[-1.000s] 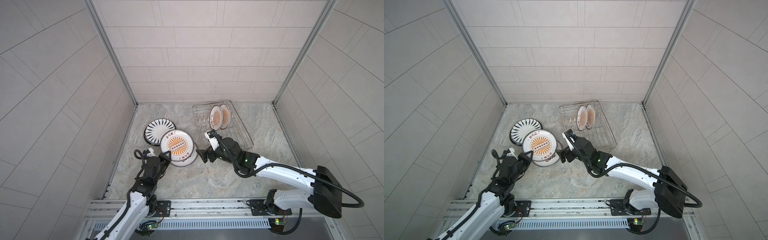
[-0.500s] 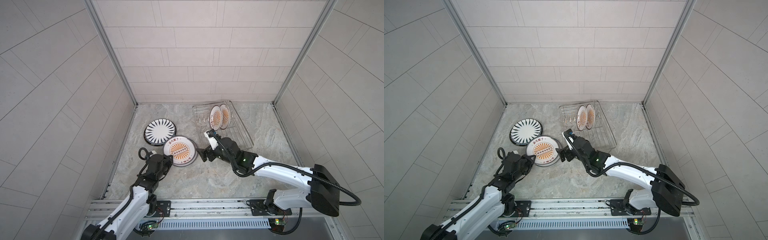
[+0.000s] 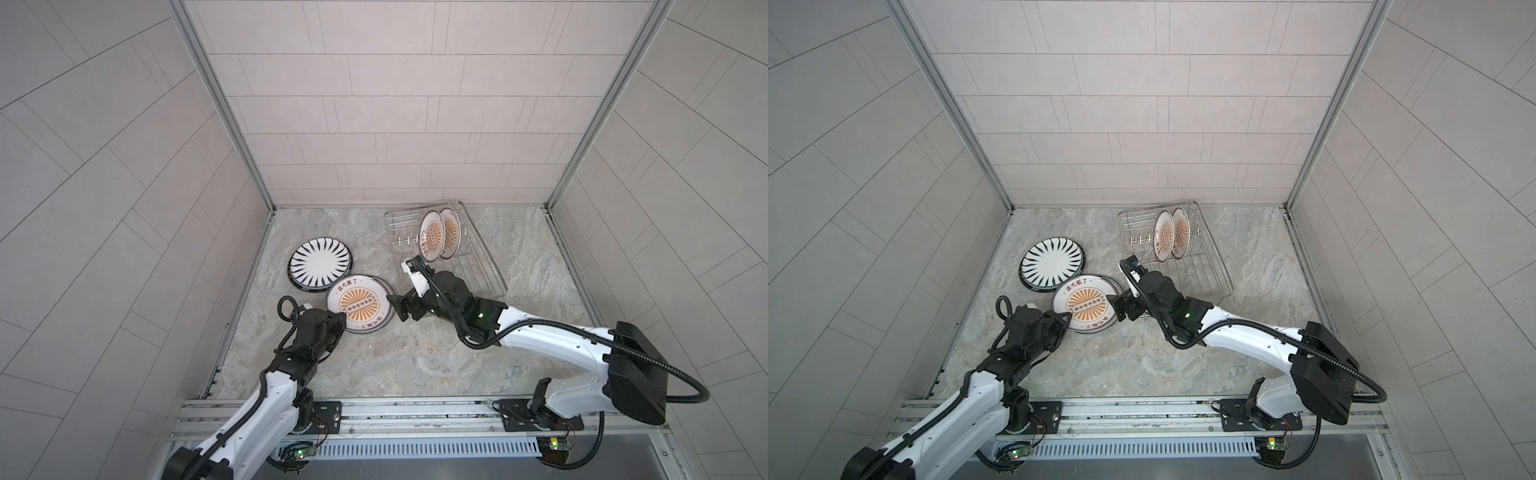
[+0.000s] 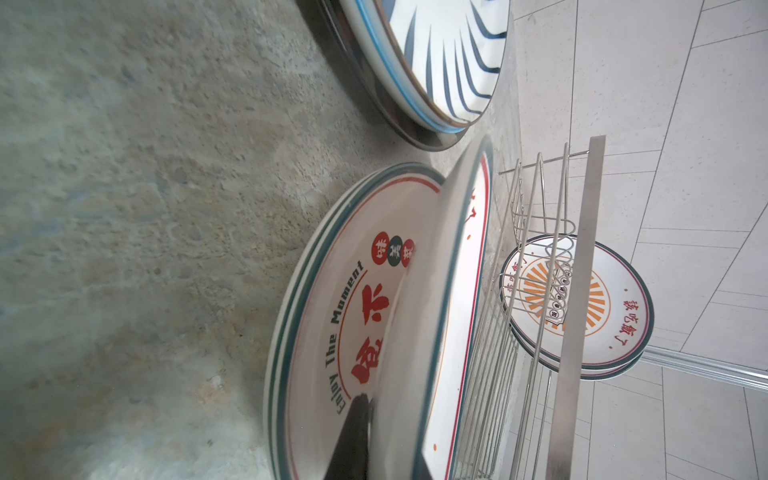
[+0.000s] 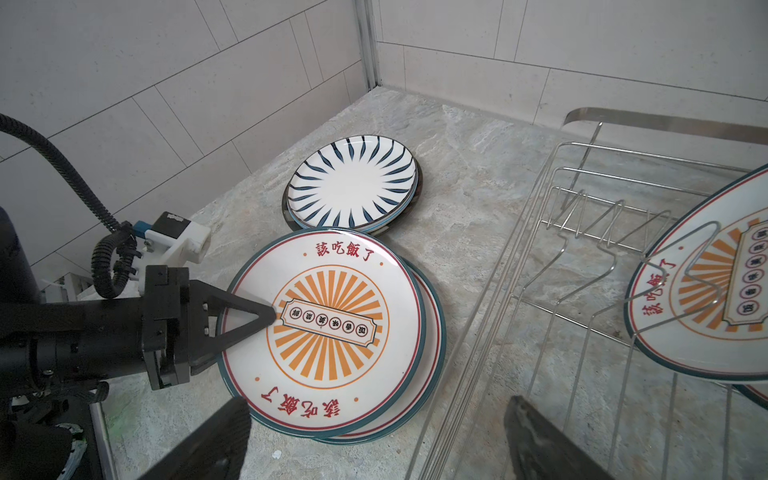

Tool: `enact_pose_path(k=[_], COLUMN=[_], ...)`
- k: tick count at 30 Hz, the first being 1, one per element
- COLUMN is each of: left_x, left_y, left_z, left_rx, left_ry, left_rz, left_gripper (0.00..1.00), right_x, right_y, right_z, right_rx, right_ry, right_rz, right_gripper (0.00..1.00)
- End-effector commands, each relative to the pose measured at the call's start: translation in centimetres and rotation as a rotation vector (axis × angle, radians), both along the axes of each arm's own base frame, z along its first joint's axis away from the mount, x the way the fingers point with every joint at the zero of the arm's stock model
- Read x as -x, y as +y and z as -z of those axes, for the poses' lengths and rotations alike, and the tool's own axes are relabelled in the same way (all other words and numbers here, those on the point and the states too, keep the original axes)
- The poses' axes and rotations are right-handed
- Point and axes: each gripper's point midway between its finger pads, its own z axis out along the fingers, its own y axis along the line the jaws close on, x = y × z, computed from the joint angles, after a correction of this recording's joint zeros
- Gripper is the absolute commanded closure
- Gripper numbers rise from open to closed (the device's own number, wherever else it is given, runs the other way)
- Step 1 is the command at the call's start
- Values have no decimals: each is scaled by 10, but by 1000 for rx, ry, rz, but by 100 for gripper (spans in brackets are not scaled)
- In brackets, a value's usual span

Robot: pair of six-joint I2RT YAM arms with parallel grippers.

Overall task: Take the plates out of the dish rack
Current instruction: 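Lower the sunburst plate onto the plate stack with the left gripper while the right withdraws, then open the left gripper, leaving the sunburst plate flat on the stack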

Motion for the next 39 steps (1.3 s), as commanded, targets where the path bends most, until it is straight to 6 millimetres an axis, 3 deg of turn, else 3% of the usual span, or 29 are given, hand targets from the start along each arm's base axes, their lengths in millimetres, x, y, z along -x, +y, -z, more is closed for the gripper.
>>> enact_pose_path(k=[1, 15, 21, 31, 39], left_x=[-12, -10, -9, -10, -8], left_y=[-4, -8, -6, 12, 20], left_z=[-23, -12, -4, -10, -11], left_rx=[41, 37, 20, -62, -100], left_ry=[-69, -36, -10, -41, -44], left_rz=[-6, 20, 16, -46, -71], left_gripper=[99, 91, 81, 68, 66], right_x=[0, -1, -2, -2, -2], right_y=[4, 3, 3, 1, -3], right_z=[-6, -4, -2, 1, 2], right_rx=[-15, -22, -18, -10, -4], right_ry=[-2, 6, 9, 12, 7], right_rz=[-2, 11, 16, 25, 38], right_gripper=[3, 4, 4, 4, 4])
